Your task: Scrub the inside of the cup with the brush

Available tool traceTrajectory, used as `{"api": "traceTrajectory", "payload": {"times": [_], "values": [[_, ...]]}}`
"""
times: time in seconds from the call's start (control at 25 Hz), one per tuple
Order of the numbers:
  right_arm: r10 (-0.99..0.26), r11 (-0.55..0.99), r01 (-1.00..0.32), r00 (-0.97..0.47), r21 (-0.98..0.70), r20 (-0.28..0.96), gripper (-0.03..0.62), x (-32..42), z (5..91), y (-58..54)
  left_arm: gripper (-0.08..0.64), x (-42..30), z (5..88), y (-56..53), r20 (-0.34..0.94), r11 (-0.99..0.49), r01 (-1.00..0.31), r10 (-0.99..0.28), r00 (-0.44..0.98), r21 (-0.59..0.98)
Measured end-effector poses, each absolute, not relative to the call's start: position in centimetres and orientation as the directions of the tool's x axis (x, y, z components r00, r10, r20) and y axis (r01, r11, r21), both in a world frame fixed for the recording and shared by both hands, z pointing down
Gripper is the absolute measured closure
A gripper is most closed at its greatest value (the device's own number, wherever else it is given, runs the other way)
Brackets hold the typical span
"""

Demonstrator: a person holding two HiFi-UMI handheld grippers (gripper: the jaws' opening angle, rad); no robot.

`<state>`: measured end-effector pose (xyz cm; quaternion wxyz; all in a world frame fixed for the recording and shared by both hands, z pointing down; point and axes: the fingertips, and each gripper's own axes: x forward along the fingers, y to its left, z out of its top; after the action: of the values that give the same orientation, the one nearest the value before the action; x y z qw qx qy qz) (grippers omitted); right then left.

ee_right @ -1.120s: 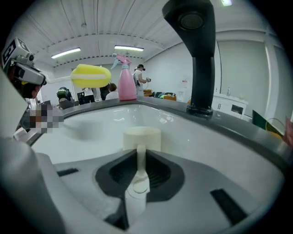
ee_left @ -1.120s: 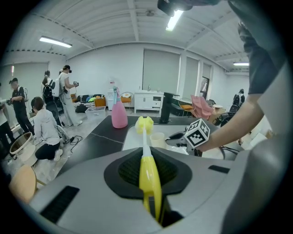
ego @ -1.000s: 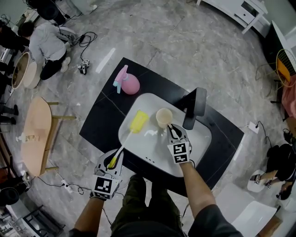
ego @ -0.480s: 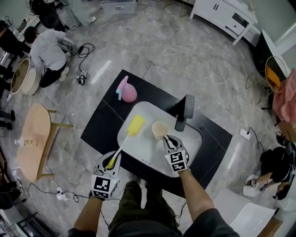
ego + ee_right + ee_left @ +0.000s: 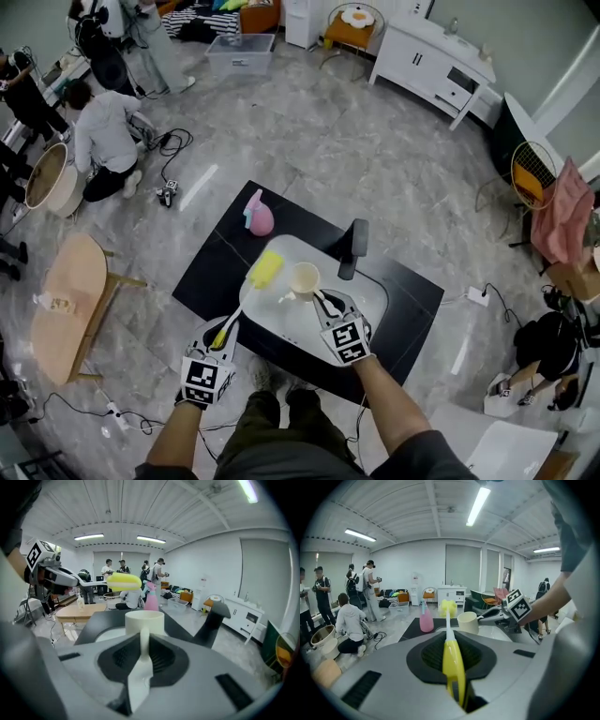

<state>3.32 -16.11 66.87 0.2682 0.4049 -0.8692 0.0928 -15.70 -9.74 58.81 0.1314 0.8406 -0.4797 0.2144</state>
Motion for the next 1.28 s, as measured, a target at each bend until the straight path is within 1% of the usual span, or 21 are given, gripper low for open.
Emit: {"api": "traceTrajectory", "payload": {"times": [0.28,0.72,1.0,1.28], "values": [[-0.692,0.668,-0.726,-0.529,0.160,0.492,0.546,4.0,58.6,-16.6,0.525,-16.0,53.2,-10.1,0.421,-0.549,-0.836,-0.761,0.494,-0.011],[-0.746,0.648,-0.686,-0.484,0.330,0.458,0.546,7.4,48.8,-17.4,0.525,-14.2,46.6,-10.7,0.349,-0.650,-0.756,-0.727,0.592,-0.071],[-0.766,0.633,-0.652,-0.448,0.418,0.461,0.546,9.4,45.6,-17.0,0.525,-13.0,44.3,-10.5,0.328,-0.698,-0.706,-0.699,0.636,-0.119],[-0.747,0.661,-0.555,-0.423,0.505,0.512,0.548,10.1,44.7,-16.5,0.525,-11.0,43.1,-10.4,0.361,-0.770,-0.608,-0.631,0.686,-0.191]]}}
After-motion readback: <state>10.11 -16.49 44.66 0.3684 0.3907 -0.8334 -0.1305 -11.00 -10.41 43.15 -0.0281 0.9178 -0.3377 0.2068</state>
